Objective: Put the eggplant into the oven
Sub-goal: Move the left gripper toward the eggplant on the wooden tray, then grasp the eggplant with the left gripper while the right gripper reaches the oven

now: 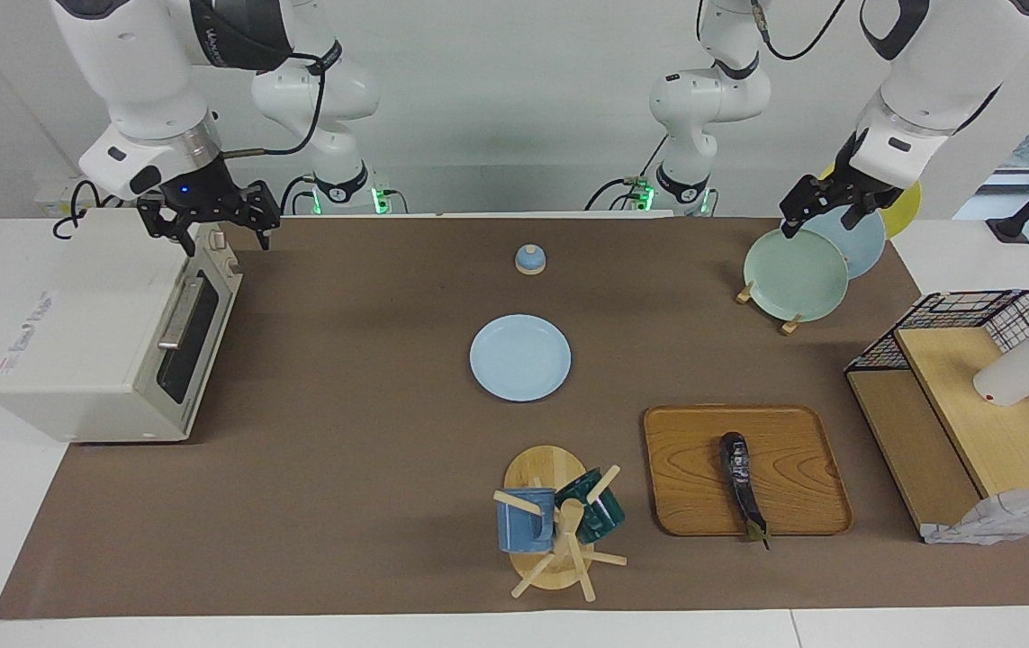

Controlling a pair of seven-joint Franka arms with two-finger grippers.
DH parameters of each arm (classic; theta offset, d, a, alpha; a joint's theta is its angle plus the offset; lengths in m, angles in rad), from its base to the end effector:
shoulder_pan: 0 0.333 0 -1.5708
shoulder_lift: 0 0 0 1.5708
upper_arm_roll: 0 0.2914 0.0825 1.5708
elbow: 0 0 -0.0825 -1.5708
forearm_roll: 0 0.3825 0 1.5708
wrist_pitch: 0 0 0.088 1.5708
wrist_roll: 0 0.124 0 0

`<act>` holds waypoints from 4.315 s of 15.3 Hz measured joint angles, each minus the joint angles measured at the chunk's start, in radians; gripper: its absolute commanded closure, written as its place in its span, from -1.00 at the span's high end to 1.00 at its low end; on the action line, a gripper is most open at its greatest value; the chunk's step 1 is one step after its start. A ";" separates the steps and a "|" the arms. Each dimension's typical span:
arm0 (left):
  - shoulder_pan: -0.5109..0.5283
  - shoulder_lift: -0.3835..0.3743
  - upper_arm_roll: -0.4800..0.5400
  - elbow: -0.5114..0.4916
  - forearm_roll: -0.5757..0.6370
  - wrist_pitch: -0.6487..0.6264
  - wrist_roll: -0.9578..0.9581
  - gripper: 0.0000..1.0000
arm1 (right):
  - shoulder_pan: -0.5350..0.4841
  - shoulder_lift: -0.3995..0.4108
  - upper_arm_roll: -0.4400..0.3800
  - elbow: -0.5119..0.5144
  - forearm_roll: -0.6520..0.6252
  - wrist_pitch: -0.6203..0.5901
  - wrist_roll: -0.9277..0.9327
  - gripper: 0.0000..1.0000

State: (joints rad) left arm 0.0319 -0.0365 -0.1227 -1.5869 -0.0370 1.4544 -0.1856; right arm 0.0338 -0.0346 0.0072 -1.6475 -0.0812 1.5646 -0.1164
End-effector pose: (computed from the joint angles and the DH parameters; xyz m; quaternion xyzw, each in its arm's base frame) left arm 0.5256 -0.0539 0.5856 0.9976 0.0462 -0.0499 0.0094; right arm 0.5399 0.0121 0.5657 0.9957 0.0793 -0.0256 0.0398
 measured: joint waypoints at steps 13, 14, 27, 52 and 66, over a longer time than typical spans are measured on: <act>0.000 0.000 -0.003 0.002 -0.013 0.059 -0.063 1.00 | -0.001 0.000 0.000 -0.001 0.000 0.008 -0.001 -0.74; 0.000 0.000 -0.004 -0.006 -0.014 0.091 -0.064 1.00 | -0.002 0.000 -0.001 -0.005 0.000 0.017 -0.007 -1.00; -0.010 0.193 -0.017 -0.057 -0.068 0.403 -0.076 1.00 | -0.153 -0.083 -0.018 -0.359 -0.060 0.368 -0.082 -1.00; -0.104 0.644 -0.017 0.071 0.042 0.637 0.118 -0.40 | -0.115 -0.048 -0.005 -0.471 -0.074 0.484 -0.026 -1.00; -0.104 0.519 -0.022 0.098 -0.023 0.461 0.135 -1.00 | -0.042 0.097 0.012 -0.548 0.030 0.749 0.061 -1.00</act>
State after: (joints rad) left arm -0.0719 0.4823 -0.1451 -1.4887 -0.0597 1.9150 -0.0509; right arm -0.0080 0.0622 0.0192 -2.1959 -0.0509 2.3137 -0.0555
